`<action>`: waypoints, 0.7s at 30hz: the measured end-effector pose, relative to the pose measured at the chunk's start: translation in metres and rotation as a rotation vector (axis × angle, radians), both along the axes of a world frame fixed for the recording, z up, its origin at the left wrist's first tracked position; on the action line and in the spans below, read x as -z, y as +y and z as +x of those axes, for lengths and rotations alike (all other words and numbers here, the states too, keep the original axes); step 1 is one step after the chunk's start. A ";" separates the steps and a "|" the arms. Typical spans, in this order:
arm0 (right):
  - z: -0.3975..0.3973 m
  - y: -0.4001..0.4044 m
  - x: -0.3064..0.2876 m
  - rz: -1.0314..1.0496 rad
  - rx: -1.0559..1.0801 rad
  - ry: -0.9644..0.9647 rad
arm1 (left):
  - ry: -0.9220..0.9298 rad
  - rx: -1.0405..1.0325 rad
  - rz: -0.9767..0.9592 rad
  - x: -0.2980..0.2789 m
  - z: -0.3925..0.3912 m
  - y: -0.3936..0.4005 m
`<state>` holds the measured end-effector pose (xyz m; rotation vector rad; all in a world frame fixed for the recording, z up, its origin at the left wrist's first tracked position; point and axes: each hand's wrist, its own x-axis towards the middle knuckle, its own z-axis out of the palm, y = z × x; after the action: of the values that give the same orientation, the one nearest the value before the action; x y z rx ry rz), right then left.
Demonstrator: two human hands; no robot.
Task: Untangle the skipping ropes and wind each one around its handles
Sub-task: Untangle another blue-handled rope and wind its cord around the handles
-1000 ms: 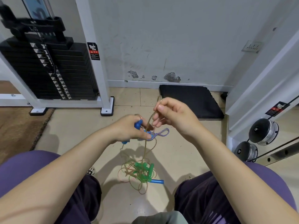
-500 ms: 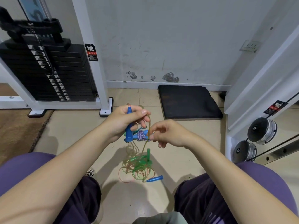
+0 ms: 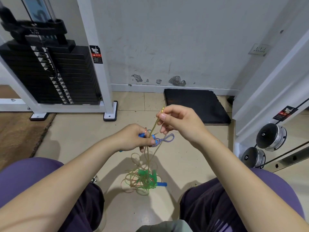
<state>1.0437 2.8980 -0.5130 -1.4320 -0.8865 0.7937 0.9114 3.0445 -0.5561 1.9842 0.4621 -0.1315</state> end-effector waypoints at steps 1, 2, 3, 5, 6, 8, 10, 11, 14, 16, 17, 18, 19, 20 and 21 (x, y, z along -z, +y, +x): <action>0.002 0.000 0.002 -0.028 0.000 -0.004 | -0.014 -0.018 0.014 0.001 0.000 0.001; 0.004 0.000 0.006 -0.074 -0.006 -0.017 | -0.040 -0.046 0.015 0.000 0.000 0.002; 0.006 -0.001 0.010 -0.137 -0.024 -0.039 | -0.085 -0.082 -0.001 -0.003 -0.001 0.002; 0.009 -0.002 0.018 -0.275 -0.095 -0.091 | -0.193 -0.142 -0.068 -0.012 0.001 0.000; 0.009 -0.003 0.022 -0.331 -0.149 -0.114 | -0.230 -0.154 -0.117 -0.017 0.001 -0.002; 0.005 -0.003 0.029 -0.401 -0.250 -0.148 | -0.307 -0.139 -0.240 -0.020 0.001 -0.003; -0.001 -0.001 0.034 -0.419 -0.291 -0.179 | -0.362 -0.140 -0.357 -0.019 0.001 -0.002; -0.004 0.001 0.035 -0.417 -0.292 -0.195 | -0.382 -0.151 -0.413 -0.019 0.001 -0.002; -0.007 0.004 0.034 -0.382 -0.255 -0.224 | -0.412 -0.177 -0.482 -0.021 0.002 -0.001; -0.005 0.004 0.027 -0.307 -0.209 -0.206 | -0.359 -0.180 -0.409 -0.022 0.000 0.004; -0.004 0.004 0.020 -0.246 -0.189 -0.172 | -0.297 -0.166 -0.346 -0.023 -0.002 0.007; -0.002 0.003 0.014 -0.171 -0.173 -0.126 | -0.218 -0.132 -0.279 -0.023 -0.004 0.009; -0.001 0.002 0.006 -0.092 -0.158 -0.073 | -0.135 -0.078 -0.214 -0.021 -0.005 0.010; 0.001 0.001 -0.001 -0.018 -0.132 -0.023 | -0.070 -0.012 -0.152 -0.020 -0.006 0.007; 0.002 -0.001 -0.008 0.045 -0.105 0.018 | -0.031 0.030 -0.103 -0.016 -0.005 0.003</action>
<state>1.0456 2.8973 -0.5047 -1.3462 -0.9664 0.8584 0.9062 3.0480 -0.5403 1.8904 0.3980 -0.1410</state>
